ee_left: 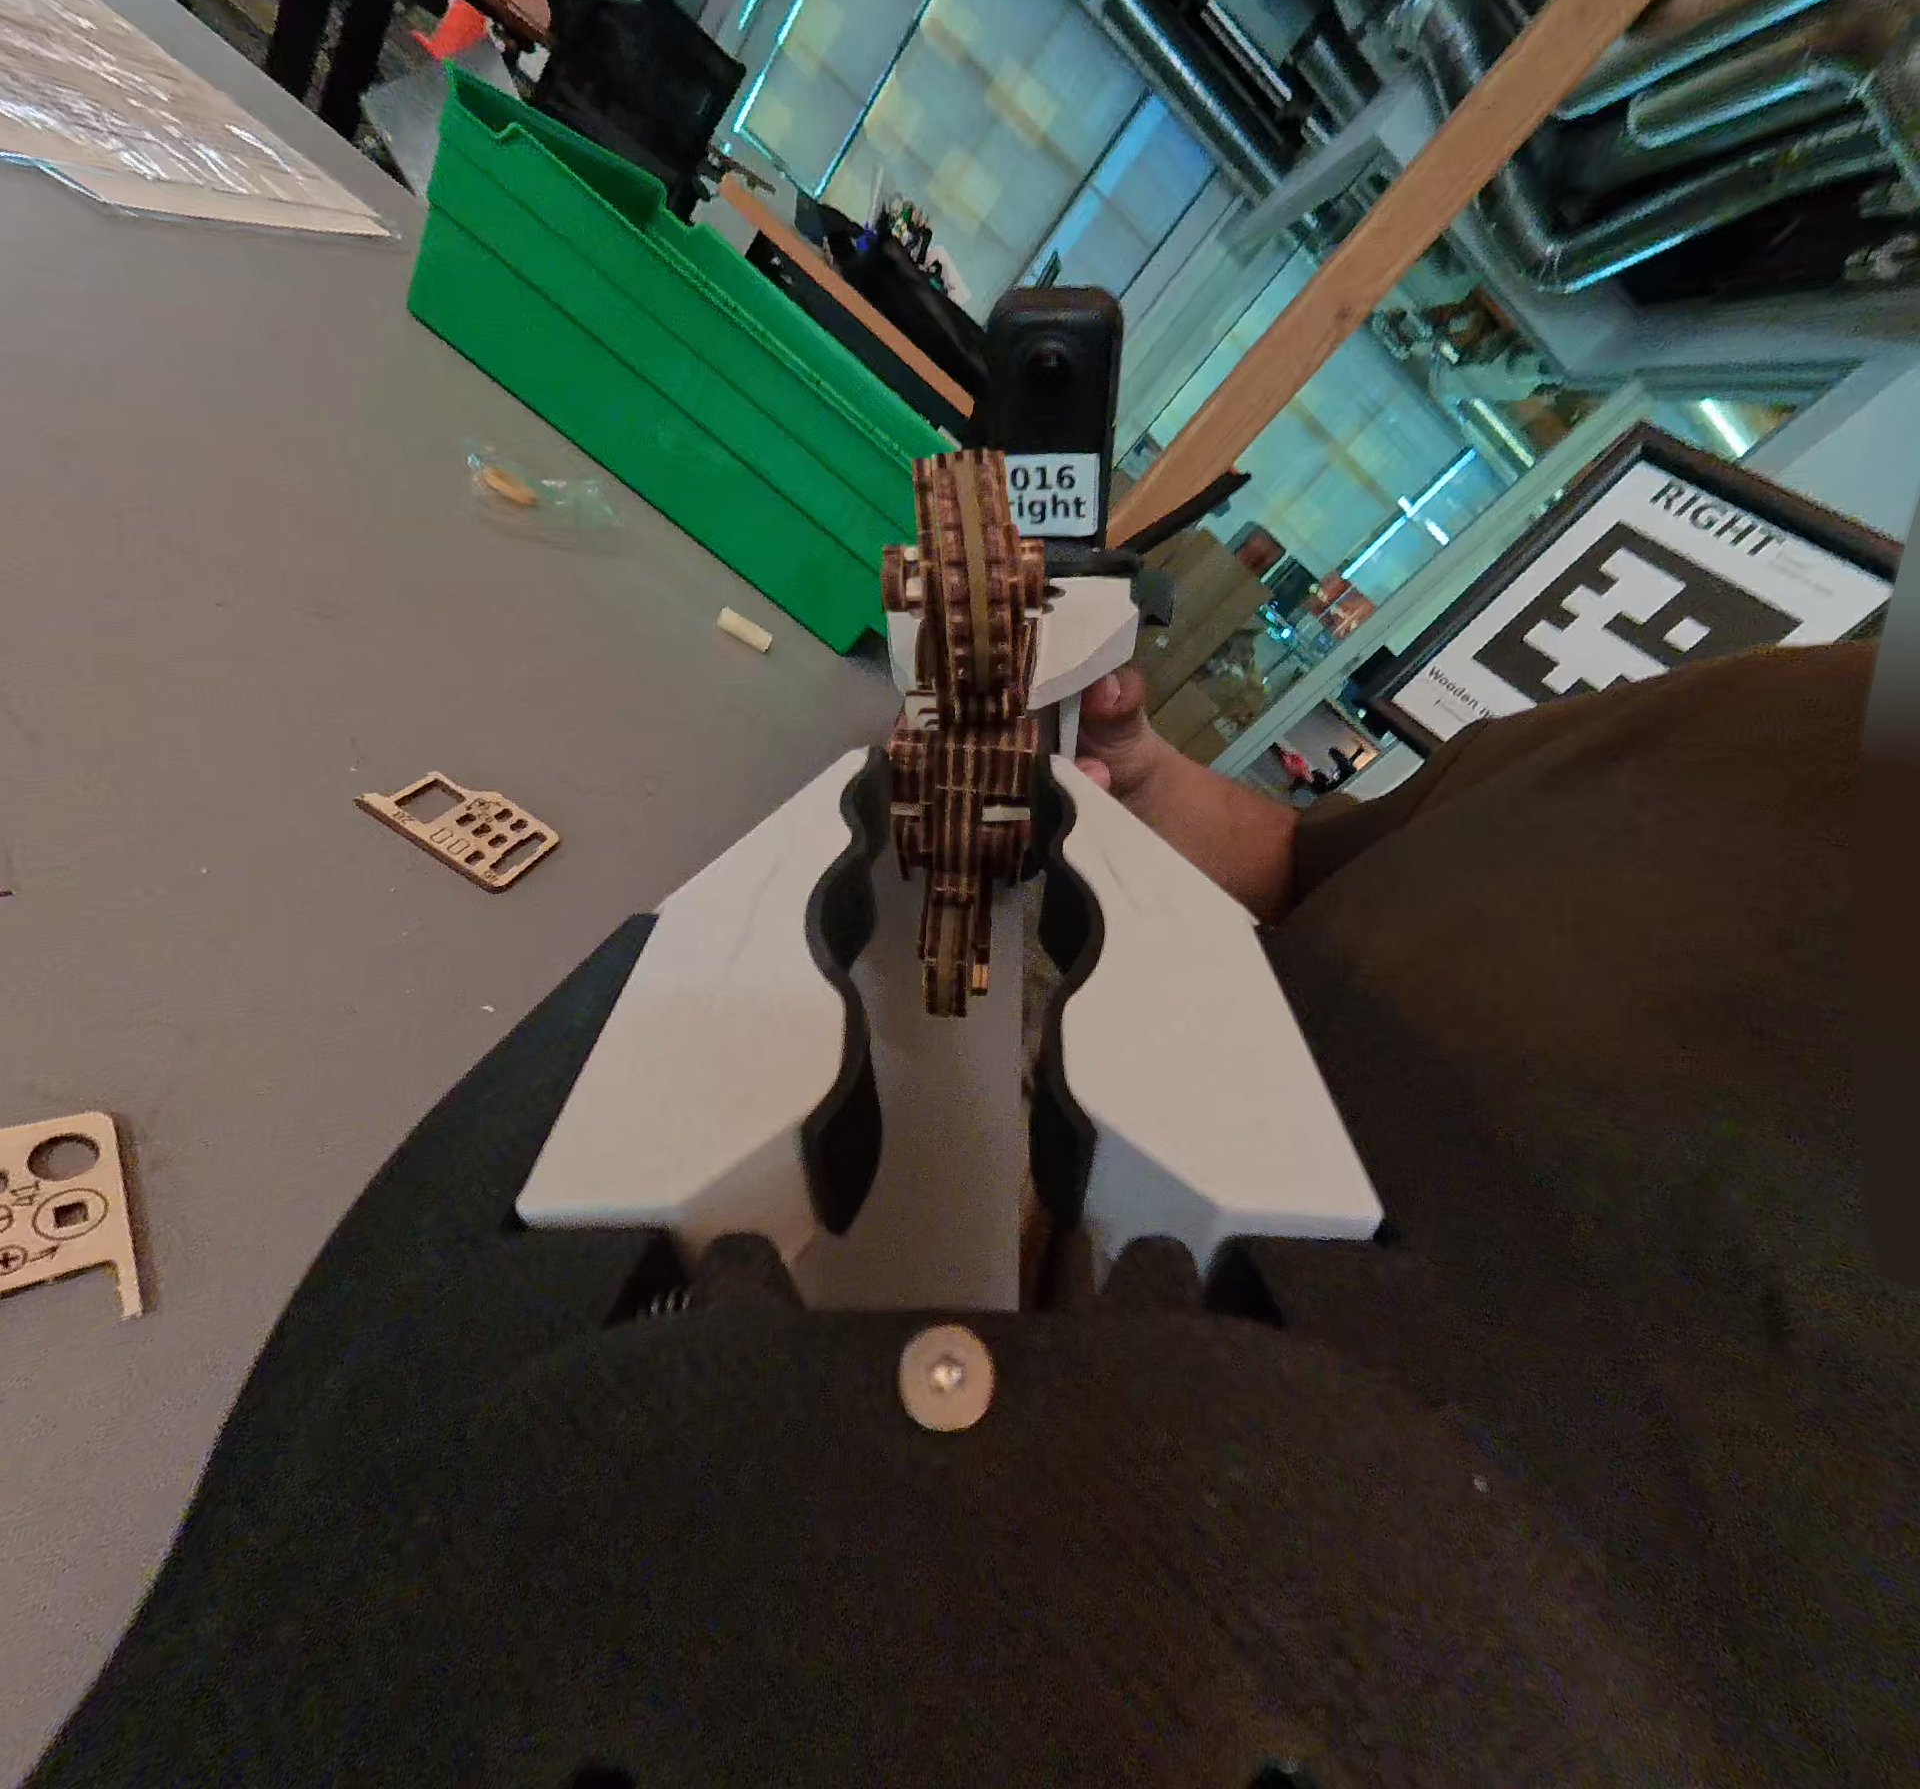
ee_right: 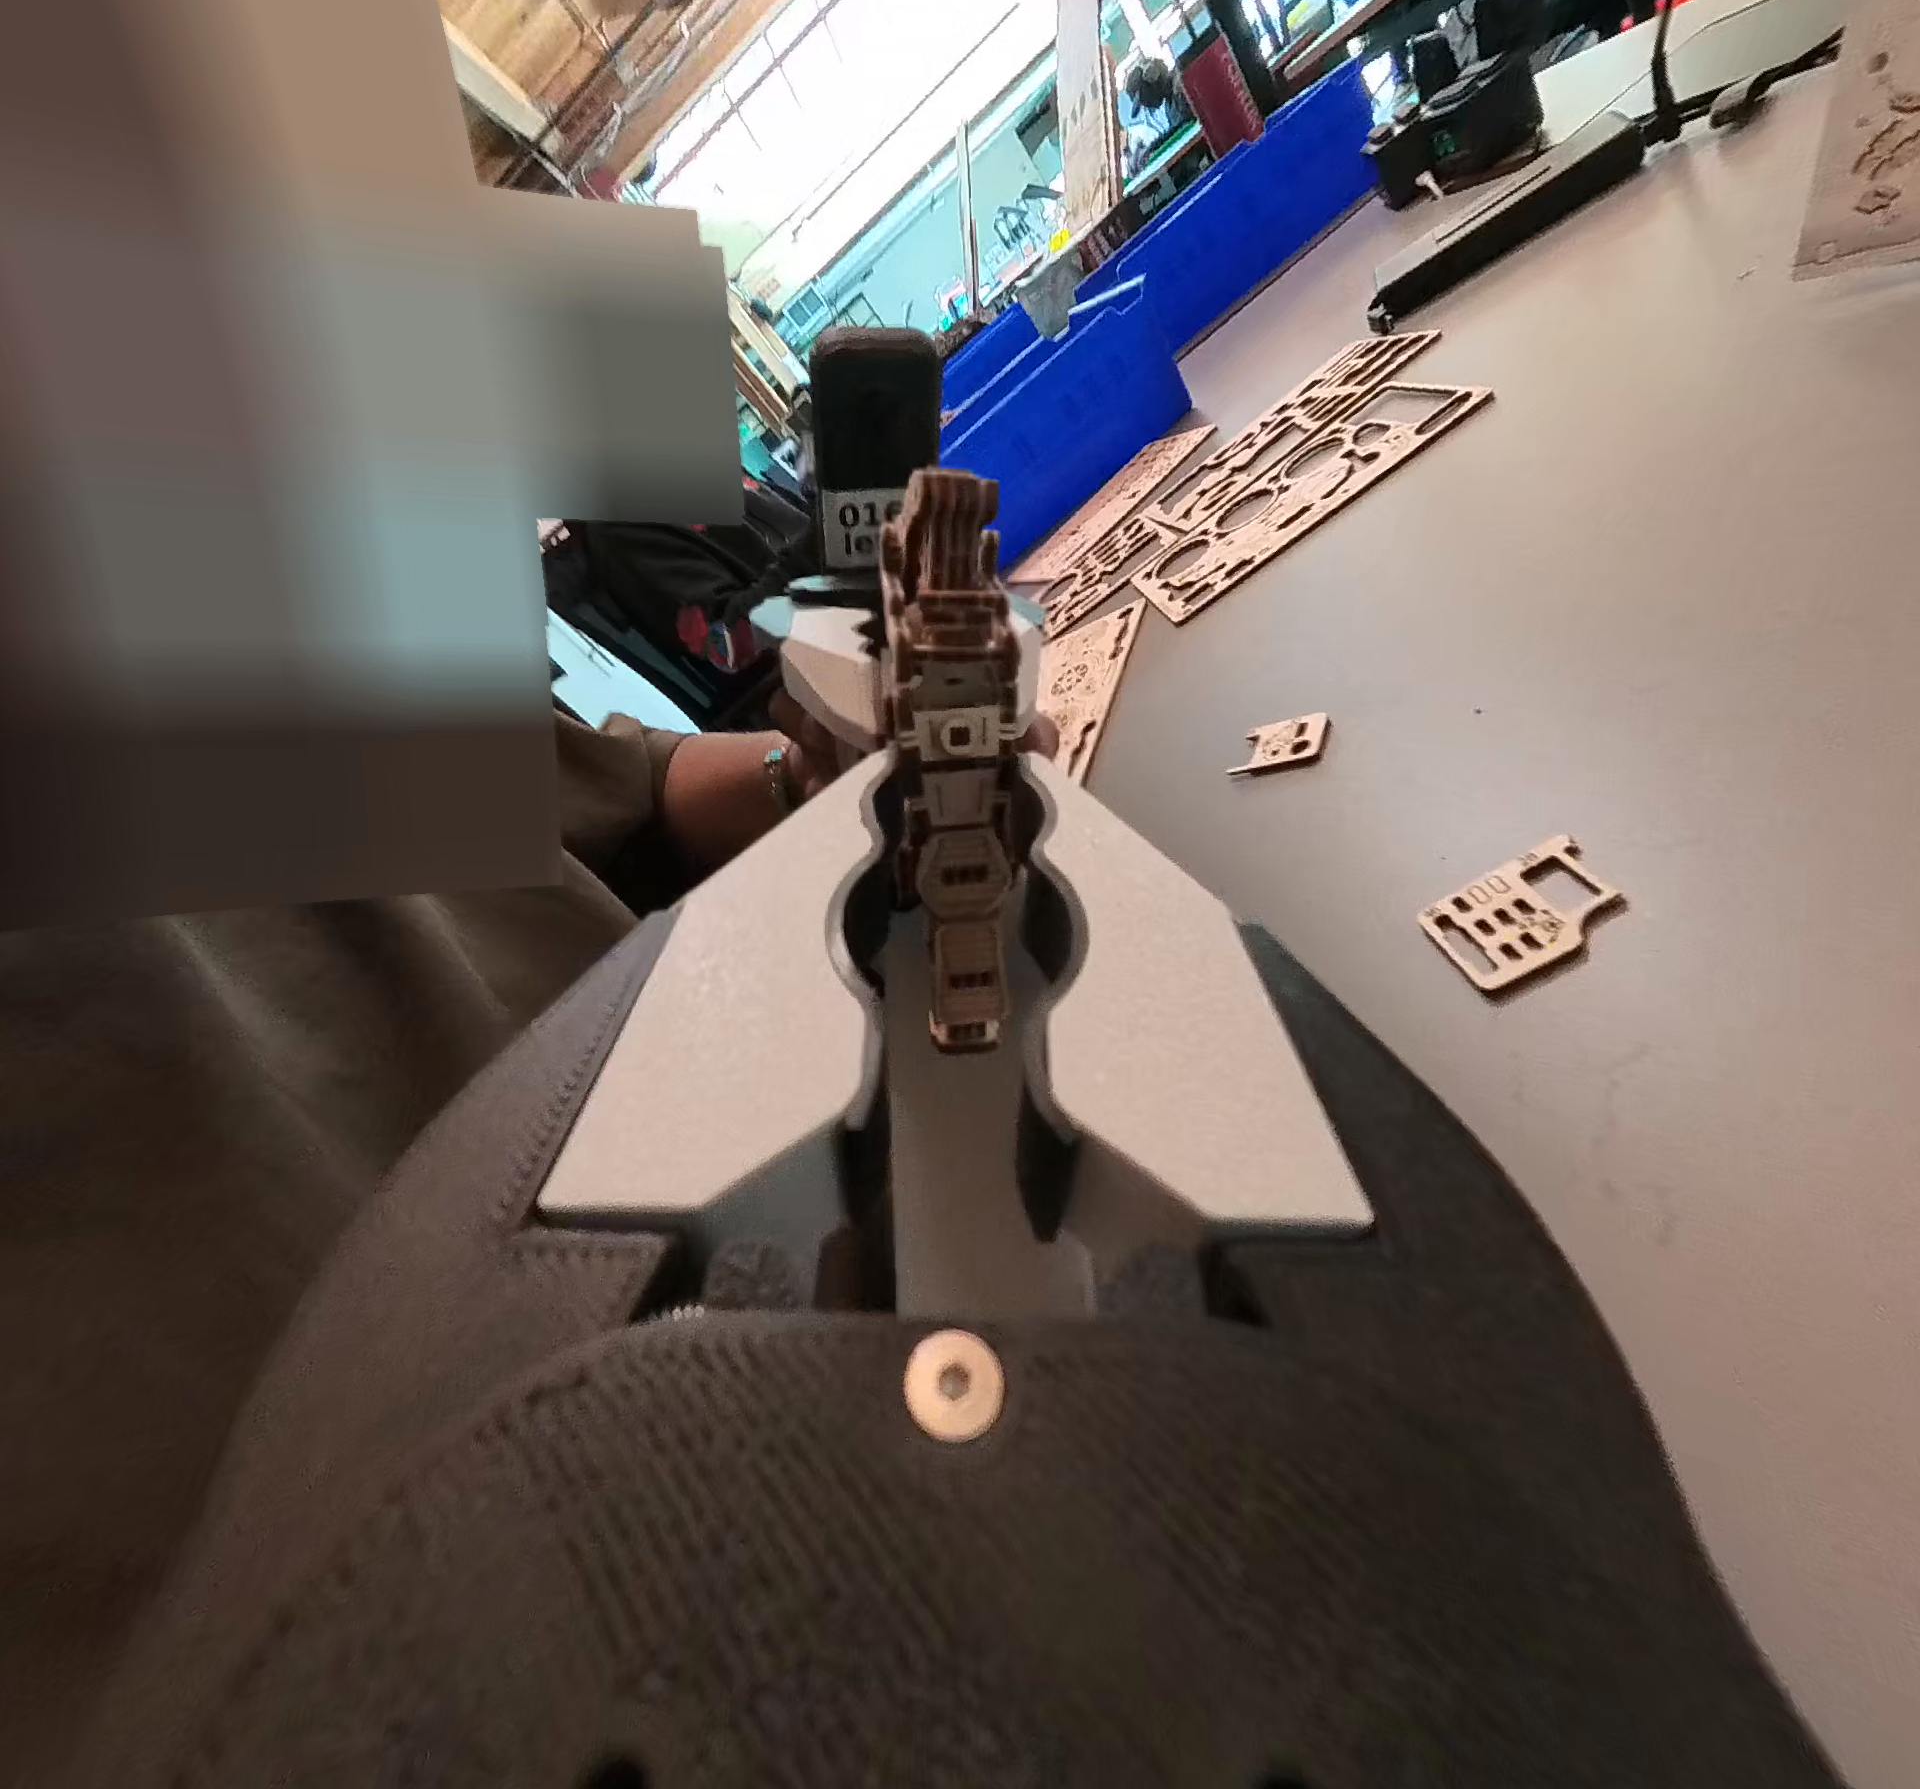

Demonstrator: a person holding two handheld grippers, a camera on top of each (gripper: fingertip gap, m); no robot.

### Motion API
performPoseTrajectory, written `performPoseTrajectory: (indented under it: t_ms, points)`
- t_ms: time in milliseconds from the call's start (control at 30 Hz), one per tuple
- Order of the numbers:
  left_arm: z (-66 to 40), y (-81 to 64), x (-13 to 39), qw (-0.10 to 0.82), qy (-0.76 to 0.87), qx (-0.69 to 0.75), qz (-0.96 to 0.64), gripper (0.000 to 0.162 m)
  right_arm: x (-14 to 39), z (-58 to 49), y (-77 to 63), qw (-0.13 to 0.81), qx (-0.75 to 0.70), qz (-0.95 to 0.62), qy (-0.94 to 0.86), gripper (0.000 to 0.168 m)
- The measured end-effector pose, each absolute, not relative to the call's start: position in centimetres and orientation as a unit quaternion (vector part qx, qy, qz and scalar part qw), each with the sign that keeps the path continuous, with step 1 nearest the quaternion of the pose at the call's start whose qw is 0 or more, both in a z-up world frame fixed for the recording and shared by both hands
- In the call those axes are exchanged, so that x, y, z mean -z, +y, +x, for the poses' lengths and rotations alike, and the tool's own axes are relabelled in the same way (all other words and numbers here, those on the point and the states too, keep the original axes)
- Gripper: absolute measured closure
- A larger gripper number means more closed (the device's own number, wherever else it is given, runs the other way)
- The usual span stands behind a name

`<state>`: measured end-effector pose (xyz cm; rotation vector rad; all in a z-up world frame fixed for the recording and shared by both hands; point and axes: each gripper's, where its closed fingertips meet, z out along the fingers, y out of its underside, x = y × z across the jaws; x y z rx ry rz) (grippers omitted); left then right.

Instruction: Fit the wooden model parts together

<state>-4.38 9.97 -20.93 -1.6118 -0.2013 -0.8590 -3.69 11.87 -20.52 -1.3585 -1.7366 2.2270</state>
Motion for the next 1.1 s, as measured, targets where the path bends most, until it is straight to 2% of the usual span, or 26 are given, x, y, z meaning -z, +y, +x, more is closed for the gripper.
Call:
performPoseTrajectory:
  t_ms: [533, 1100]
  points:
    - [-4.5, 10.0, 21.0, 0.617, -0.086, 0.363, -0.692, 0.138, 20.8, -3.6, 11.8, -0.032, -0.73, -0.442, -0.52, 0.15]
    - [-5.1, 10.2, 20.7, 0.631, -0.11, 0.356, -0.68, 0.134, 20.4, -4.4, 11.9, -0.014, -0.737, -0.451, -0.503, 0.151]
